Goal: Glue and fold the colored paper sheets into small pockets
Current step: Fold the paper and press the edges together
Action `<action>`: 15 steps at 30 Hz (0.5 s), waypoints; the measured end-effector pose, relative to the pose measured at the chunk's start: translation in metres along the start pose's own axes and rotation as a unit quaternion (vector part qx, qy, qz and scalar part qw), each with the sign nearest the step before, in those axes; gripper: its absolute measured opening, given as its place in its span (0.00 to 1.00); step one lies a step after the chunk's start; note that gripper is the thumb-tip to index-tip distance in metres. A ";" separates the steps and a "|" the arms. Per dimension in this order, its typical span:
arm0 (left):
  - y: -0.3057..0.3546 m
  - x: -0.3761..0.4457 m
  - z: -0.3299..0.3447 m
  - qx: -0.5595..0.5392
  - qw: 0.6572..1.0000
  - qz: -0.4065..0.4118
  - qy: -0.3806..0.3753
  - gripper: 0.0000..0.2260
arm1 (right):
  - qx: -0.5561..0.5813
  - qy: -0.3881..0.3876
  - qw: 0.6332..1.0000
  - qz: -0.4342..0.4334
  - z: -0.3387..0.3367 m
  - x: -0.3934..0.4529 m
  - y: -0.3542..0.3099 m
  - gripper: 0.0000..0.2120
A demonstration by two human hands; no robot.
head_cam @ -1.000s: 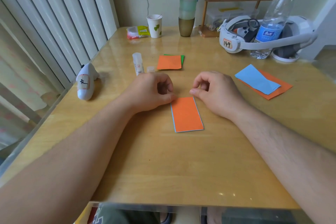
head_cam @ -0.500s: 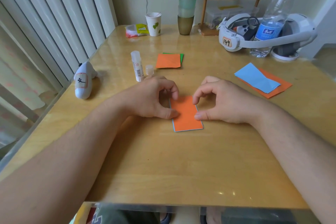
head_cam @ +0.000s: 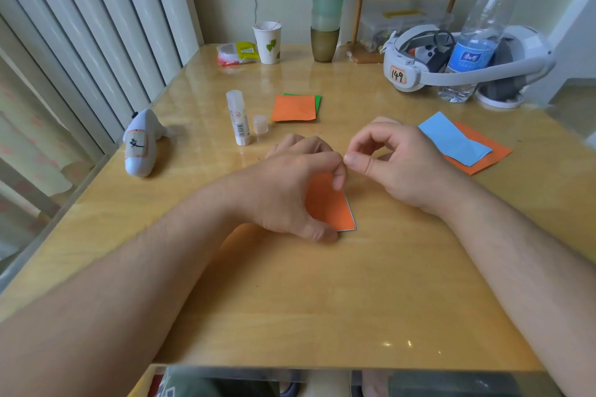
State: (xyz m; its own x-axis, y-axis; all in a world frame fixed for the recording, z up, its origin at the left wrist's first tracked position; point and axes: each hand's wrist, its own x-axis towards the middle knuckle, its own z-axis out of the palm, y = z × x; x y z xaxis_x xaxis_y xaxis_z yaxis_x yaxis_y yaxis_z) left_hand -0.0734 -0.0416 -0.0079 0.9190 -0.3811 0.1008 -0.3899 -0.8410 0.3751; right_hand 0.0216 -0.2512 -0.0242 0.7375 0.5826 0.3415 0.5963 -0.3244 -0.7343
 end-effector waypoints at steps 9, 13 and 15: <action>0.012 0.002 0.005 0.007 0.998 0.057 0.037 0.18 | -0.006 0.050 0.999 0.011 0.007 0.005 0.003 0.12; 0.018 0.002 0.007 0.020 0.997 0.069 0.033 0.20 | 0.008 0.067 0.998 0.020 0.006 0.005 0.001 0.12; 0.024 0.003 0.010 0.046 0.994 0.090 0.046 0.21 | 0.004 0.065 0.998 0.021 0.007 0.005 0.000 0.13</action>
State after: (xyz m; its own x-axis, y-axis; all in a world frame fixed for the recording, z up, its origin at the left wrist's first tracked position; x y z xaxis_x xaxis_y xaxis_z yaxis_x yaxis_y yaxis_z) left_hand -0.0801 -0.0666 -0.0077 0.8339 -0.4951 0.2439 -0.5480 -0.7955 0.2586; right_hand 0.0231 -0.2432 -0.0262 0.7972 0.4668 0.3829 0.5617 -0.3409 -0.7538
